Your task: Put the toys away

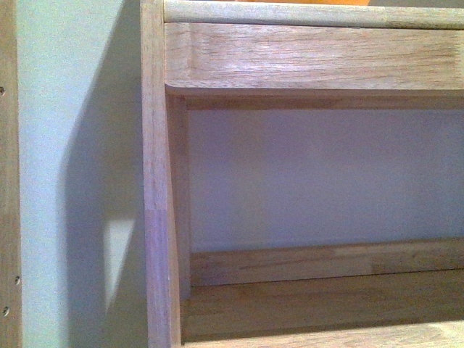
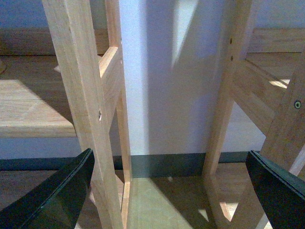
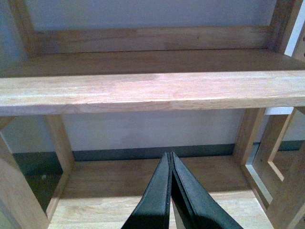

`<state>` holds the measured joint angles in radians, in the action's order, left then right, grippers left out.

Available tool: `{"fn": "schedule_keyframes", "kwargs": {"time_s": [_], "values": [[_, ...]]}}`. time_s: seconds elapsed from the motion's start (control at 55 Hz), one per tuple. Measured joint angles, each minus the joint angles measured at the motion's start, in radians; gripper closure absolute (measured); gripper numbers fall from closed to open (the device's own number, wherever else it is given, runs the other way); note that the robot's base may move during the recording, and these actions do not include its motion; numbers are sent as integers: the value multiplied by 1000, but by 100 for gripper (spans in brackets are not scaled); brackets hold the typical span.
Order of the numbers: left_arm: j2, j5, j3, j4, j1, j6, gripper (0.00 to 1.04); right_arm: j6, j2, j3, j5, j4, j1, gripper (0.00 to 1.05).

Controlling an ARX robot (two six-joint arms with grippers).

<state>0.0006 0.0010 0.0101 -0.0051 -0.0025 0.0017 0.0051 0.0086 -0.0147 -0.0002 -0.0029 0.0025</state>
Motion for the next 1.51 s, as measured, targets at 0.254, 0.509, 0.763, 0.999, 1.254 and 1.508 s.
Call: {"fn": "schedule_keyframes", "kwargs": {"time_s": [0.254, 0.509, 0.763, 0.999, 1.254, 1.508], "values": [[0, 0, 0, 0, 0, 0, 6, -2, 0, 0, 0, 0, 0, 93], [0, 0, 0, 0, 0, 0, 6, -2, 0, 0, 0, 0, 0, 46], [0, 0, 0, 0, 0, 0, 6, -2, 0, 0, 0, 0, 0, 8], [0, 0, 0, 0, 0, 0, 6, -2, 0, 0, 0, 0, 0, 7], [0, 0, 0, 0, 0, 0, 6, -2, 0, 0, 0, 0, 0, 7], [0, 0, 0, 0, 0, 0, 6, -2, 0, 0, 0, 0, 0, 7]]}}
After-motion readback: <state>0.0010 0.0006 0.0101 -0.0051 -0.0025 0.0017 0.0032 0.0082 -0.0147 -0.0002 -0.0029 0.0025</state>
